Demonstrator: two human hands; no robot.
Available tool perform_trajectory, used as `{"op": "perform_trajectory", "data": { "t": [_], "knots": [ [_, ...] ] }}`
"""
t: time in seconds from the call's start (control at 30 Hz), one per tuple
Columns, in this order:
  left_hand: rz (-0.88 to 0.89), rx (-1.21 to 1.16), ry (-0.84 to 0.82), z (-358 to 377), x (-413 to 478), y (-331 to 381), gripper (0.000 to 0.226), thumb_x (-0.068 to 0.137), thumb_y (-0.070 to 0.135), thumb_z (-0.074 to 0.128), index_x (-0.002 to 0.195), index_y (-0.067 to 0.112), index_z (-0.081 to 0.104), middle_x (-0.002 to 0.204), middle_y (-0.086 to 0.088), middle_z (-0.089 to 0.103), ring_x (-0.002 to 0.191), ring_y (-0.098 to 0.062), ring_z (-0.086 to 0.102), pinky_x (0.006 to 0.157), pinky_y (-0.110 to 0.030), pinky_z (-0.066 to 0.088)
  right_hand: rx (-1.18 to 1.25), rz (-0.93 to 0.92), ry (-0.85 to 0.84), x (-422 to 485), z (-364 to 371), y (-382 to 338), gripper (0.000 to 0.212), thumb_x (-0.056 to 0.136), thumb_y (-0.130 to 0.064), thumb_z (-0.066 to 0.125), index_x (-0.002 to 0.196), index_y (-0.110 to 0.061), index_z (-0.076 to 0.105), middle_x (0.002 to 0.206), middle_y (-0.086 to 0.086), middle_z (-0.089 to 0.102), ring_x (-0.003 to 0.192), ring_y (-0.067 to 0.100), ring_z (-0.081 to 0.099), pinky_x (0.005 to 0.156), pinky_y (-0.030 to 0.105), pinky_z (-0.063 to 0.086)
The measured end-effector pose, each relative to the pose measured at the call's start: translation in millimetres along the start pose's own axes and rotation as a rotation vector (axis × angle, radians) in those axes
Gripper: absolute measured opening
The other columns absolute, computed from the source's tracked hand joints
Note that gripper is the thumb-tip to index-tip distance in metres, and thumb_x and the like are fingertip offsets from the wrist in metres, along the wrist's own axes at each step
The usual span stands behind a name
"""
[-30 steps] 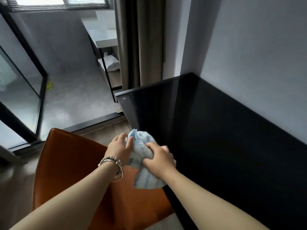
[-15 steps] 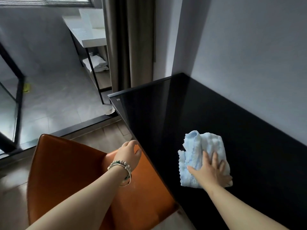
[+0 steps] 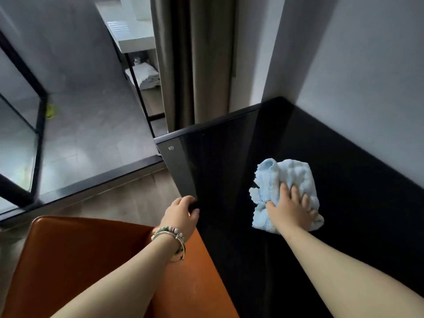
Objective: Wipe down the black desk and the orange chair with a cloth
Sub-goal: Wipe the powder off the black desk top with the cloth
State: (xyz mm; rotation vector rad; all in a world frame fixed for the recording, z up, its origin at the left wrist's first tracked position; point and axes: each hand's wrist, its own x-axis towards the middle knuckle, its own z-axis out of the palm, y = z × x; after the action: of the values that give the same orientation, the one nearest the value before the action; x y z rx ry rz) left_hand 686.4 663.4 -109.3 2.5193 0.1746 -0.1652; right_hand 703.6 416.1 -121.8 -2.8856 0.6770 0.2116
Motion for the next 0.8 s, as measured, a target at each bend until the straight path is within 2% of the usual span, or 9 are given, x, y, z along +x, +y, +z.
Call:
{"op": "perform_trajectory", "data": {
  "t": [0.13, 0.3, 0.43, 0.53, 0.63, 0.73, 0.8],
  "knots": [
    [-0.082, -0.029, 0.021, -4.8, 24.6, -10.8, 0.039, 0.095, 0.031, 0.044, 0.132, 0.020, 0.043, 0.137, -0.001, 0.044, 0.122, -0.019, 0.045, 0.094, -0.029, 0.039, 0.017, -0.125, 0.026, 24.9, 4.2, -51.3, 0.059, 0.089, -0.046, 0.039, 0.144, -0.034, 0.018, 0.155, -0.007, 0.014, 0.140, 0.024, 0.008, 0.109, 0.051, 0.014],
    [-0.156, -0.071, 0.113, -18.0, 25.4, -28.9, 0.039, 0.096, 0.029, 0.043, 0.132, 0.016, 0.044, 0.136, -0.005, 0.046, 0.123, -0.022, 0.045, 0.098, -0.033, 0.038, 0.082, -0.454, 0.075, -4.2, 17.7, -117.4, 0.052, 0.085, -0.032, 0.048, 0.136, -0.033, 0.036, 0.143, -0.012, 0.035, 0.130, 0.017, 0.025, 0.102, 0.041, 0.019],
    [-0.176, -0.092, 0.211, -37.8, 8.1, -45.6, 0.038, 0.096, 0.025, 0.044, 0.130, 0.009, 0.047, 0.133, -0.010, 0.049, 0.124, -0.025, 0.043, 0.101, -0.031, 0.030, 0.115, -0.708, 0.015, -72.7, 33.8, -147.5, 0.048, 0.082, -0.030, 0.051, 0.129, -0.032, 0.045, 0.136, -0.013, 0.043, 0.125, 0.018, 0.032, 0.094, 0.038, 0.022],
    [-0.170, -0.091, 0.241, -54.1, -16.5, -56.0, 0.039, 0.096, 0.027, 0.043, 0.129, 0.006, 0.048, 0.131, -0.012, 0.051, 0.123, -0.025, 0.044, 0.101, -0.029, 0.029, 0.036, -0.892, -0.102, -117.0, 39.0, -152.4, 0.034, 0.082, -0.024, 0.052, 0.115, -0.026, 0.054, 0.122, -0.005, 0.053, 0.118, 0.024, 0.038, 0.093, 0.039, 0.023],
    [-0.164, -0.090, 0.257, -65.8, -49.7, -64.3, 0.039, 0.096, 0.028, 0.043, 0.129, 0.008, 0.048, 0.132, -0.011, 0.050, 0.124, -0.024, 0.043, 0.102, -0.029, 0.029, 0.063, -0.944, -0.212, -154.5, 40.6, -144.9, 0.036, 0.080, -0.021, 0.054, 0.115, -0.025, 0.056, 0.120, -0.003, 0.056, 0.117, 0.023, 0.039, 0.094, 0.037, 0.023],
    [-0.155, -0.103, 0.267, -71.6, -89.4, -72.9, 0.037, 0.095, 0.028, 0.044, 0.128, 0.011, 0.049, 0.130, -0.010, 0.051, 0.120, -0.025, 0.046, 0.100, -0.031, 0.033, 0.150, -0.924, -0.064, -186.8, 40.6, -128.3, 0.040, 0.080, -0.027, 0.051, 0.119, -0.030, 0.053, 0.123, -0.010, 0.054, 0.117, 0.020, 0.040, 0.092, 0.036, 0.025],
    [-0.151, -0.101, 0.269, -70.9, -114.9, -77.6, 0.035, 0.095, 0.027, 0.046, 0.125, 0.011, 0.051, 0.129, -0.010, 0.052, 0.118, -0.026, 0.048, 0.098, -0.032, 0.035, 0.156, -0.885, -0.065, -202.0, 35.4, -115.1, 0.040, 0.079, -0.029, 0.052, 0.119, -0.032, 0.052, 0.124, -0.012, 0.054, 0.117, 0.019, 0.040, 0.091, 0.036, 0.025]
  ]
}}
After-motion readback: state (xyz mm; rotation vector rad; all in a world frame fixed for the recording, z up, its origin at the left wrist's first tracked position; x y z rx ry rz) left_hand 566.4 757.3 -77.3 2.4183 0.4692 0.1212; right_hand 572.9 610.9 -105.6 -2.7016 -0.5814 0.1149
